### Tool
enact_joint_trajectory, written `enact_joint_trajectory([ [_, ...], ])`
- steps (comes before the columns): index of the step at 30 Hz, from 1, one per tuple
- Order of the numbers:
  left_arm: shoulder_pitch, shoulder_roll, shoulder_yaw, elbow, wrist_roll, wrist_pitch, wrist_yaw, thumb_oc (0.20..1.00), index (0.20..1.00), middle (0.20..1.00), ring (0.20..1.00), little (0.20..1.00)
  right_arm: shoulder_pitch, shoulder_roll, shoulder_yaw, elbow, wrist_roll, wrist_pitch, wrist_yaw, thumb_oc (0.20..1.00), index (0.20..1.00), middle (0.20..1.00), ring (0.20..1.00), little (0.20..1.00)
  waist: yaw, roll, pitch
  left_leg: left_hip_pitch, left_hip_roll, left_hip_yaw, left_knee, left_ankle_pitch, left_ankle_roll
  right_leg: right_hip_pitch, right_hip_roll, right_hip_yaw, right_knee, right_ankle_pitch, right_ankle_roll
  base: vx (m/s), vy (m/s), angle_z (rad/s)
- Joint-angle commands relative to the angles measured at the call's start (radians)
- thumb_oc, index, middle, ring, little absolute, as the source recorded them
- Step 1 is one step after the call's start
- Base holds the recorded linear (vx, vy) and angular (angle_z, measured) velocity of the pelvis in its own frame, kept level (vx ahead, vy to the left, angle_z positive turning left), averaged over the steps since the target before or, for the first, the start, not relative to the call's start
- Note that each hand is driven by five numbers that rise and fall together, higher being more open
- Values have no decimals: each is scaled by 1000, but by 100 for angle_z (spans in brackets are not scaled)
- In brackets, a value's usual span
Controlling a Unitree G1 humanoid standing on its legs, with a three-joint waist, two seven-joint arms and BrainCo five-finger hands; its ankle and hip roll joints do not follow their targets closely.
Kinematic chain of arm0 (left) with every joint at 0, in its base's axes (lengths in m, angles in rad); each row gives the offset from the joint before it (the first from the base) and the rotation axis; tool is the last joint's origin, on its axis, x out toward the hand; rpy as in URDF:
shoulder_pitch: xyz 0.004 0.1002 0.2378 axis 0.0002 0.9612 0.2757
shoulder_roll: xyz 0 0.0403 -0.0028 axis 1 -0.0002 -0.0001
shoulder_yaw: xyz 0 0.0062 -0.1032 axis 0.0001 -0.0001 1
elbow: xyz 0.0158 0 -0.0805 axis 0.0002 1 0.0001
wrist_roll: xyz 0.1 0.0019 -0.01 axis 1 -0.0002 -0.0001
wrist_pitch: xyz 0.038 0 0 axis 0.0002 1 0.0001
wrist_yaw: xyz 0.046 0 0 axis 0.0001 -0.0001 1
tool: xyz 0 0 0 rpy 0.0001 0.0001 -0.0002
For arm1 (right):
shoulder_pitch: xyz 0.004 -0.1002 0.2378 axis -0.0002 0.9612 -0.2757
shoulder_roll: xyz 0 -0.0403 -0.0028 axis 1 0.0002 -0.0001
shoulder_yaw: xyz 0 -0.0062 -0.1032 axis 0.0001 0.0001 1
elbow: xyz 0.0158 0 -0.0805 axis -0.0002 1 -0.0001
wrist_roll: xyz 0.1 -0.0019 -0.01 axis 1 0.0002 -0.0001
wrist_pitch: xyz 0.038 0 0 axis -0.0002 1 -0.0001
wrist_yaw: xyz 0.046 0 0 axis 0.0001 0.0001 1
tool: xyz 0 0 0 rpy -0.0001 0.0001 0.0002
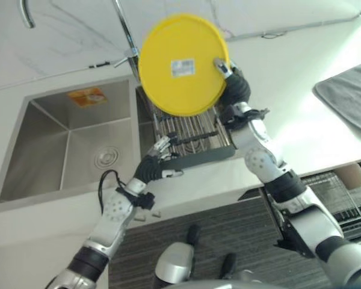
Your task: Place the dishes in the dishwasher.
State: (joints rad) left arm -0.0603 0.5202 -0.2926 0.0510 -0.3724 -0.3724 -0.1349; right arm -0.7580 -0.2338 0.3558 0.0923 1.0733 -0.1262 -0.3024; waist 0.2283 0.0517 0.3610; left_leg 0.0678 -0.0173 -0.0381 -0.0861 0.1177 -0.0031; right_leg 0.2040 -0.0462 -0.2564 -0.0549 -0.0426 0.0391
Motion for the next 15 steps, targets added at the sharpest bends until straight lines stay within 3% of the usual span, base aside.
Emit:
enact_joint_trajectory([
  [1, 59, -20, -17, -3, 17, -41, -21, 1000, 1000, 1000, 1000, 1000, 56, 17, -66, -82, 33, -110, 11, 200, 200, 200, 200, 200, -24, -22, -116, -29, 5, -36, -1, -84, 25, -66, -63, -31, 110, -44, 40, 14, 8, -14],
  [6, 85, -28, -2, 4, 18, -49, -23, 1000, 1000, 1000, 1000, 1000, 156, 11, -109, -145, 160, -167, 104, 200, 200, 200, 200, 200, -52, -25, -125, -18, 8, -4, -1, -99, 34, -67, -72, -19, 112, -40, 52, -9, 9, -13],
  [10, 108, -33, 27, 3, 16, -64, -23, 1000, 1000, 1000, 1000, 1000, 266, -17, -161, -228, 234, -165, 200, 200, 200, 200, 200, 200, -79, -30, -130, -8, 12, 21, -1, -110, 40, -73, -77, -4, 115, -37, 62, -28, -15, -24],
  [15, 145, -60, 83, -8, 19, -86, -18, 1000, 1000, 1000, 1000, 1000, 535, -34, -257, -341, 265, -175, 360, 200, 200, 200, 200, 200, -150, -30, -139, 10, 27, 83, -1, -128, 47, -92, -82, 36, 126, -27, 83, -38, -3, -37],
])
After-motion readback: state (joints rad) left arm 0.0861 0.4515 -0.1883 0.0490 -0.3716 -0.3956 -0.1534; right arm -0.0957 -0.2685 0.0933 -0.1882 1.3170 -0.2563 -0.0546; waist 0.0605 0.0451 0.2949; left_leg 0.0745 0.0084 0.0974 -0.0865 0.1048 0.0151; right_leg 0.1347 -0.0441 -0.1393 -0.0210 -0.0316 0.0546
